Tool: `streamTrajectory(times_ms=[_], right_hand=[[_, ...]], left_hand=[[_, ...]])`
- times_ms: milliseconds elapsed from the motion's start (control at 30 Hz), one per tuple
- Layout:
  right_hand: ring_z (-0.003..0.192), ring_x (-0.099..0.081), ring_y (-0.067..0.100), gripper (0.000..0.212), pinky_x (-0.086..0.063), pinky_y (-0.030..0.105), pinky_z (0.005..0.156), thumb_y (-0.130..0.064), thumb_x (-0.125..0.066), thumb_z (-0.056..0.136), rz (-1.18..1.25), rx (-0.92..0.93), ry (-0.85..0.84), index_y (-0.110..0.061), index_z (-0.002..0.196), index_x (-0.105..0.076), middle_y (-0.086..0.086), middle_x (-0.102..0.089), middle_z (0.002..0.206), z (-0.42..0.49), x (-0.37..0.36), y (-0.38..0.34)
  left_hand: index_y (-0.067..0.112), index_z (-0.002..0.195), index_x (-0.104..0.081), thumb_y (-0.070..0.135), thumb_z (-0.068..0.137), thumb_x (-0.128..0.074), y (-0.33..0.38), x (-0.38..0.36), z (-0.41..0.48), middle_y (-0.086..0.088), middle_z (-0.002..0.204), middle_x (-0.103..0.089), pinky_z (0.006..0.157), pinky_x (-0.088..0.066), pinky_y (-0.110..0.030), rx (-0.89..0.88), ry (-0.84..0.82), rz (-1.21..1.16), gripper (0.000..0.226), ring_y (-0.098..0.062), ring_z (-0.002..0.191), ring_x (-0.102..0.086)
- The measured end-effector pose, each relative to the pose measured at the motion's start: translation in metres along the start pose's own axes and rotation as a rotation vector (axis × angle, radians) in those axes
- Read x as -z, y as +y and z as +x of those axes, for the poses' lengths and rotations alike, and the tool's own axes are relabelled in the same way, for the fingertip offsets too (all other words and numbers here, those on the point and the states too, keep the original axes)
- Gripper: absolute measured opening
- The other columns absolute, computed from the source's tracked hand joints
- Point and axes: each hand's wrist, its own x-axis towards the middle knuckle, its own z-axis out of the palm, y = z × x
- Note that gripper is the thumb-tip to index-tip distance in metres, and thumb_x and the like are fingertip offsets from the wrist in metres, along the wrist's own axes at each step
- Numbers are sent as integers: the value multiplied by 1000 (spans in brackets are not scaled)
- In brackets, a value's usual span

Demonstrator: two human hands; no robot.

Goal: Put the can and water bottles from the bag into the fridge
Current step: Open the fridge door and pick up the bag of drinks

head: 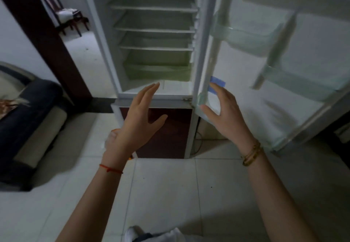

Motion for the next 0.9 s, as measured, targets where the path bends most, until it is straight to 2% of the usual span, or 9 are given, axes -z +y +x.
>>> streamTrajectory(times_ms=[67, 167, 267, 300, 367, 500, 600, 700, 900], right_hand=[[137, -33, 20, 64, -28, 32, 114, -34, -61, 90, 18, 1, -73, -18, 145, -32, 2, -38, 148, 5, -27, -19], [140, -29, 14, 64, -27, 35, 116, -39, -58, 91, 31, 17, -168, -24, 146, -29, -4, -35, 150, 11, -69, -49], [141, -27, 13, 65, -24, 30, 116, -41, -56, 91, 52, 28, -226, -24, 146, -28, -5, -33, 150, 19, -110, -81], [140, -26, 12, 65, -22, 26, 114, -40, -57, 91, 57, 31, -241, -23, 146, -28, -4, -33, 150, 22, -123, -92], [140, -26, 12, 64, -20, 22, 111, -39, -57, 91, 68, 39, -271, -22, 146, -29, -3, -34, 150, 27, -151, -112], [140, -27, 12, 65, -21, 22, 109, -37, -59, 91, 122, 44, -333, -22, 146, -29, -2, -33, 150, 37, -201, -148], [141, -26, 13, 64, -25, 30, 112, -33, -60, 90, 155, 24, -374, -24, 145, -29, -3, -32, 151, 42, -233, -168], [141, -26, 14, 64, -27, 33, 113, -31, -62, 89, 168, 1, -428, -23, 145, -32, -4, -33, 150, 50, -262, -180], [141, -27, 14, 62, -23, 21, 103, -31, -60, 91, 135, -33, -535, -19, 145, -33, -1, -34, 150, 79, -320, -188]], left_hand=[[20, 153, -32, 26, 88, -71, -23, 23, -15, 0, 156, -38, 115, -30, -25, 78, 24, -23, 75, -15, 143, -36], [20, 150, -36, 24, 88, -71, -61, 55, -37, 0, 152, -44, 114, -34, -25, 171, 56, -48, 72, -14, 139, -42], [23, 149, -39, 23, 88, -72, -99, 85, -58, 12, 148, -43, 102, -33, -5, 241, 82, -70, 69, 4, 131, -42], [25, 149, -39, 23, 88, -71, -111, 94, -65, 16, 145, -42, 102, -32, -5, 265, 88, -78, 69, 8, 129, -41], [26, 149, -38, 26, 89, -70, -134, 111, -76, 19, 144, -39, 107, -32, -17, 324, 83, -68, 68, 3, 132, -39], [20, 149, -38, 26, 90, -67, -175, 142, -92, 4, 152, -43, 109, -33, -27, 392, 87, -46, 67, -10, 138, -40], [20, 149, -38, 22, 91, -67, -204, 159, -101, -1, 152, -43, 112, -36, -34, 455, 82, -42, 65, -15, 138, -41], [22, 148, -38, 21, 91, -67, -230, 170, -108, 1, 151, -44, 110, -37, -34, 504, 80, -64, 64, -8, 133, -40], [21, 147, -41, 23, 92, -66, -282, 178, -111, 0, 148, -47, 108, -40, -33, 601, 107, -74, 61, -9, 131, -44]])
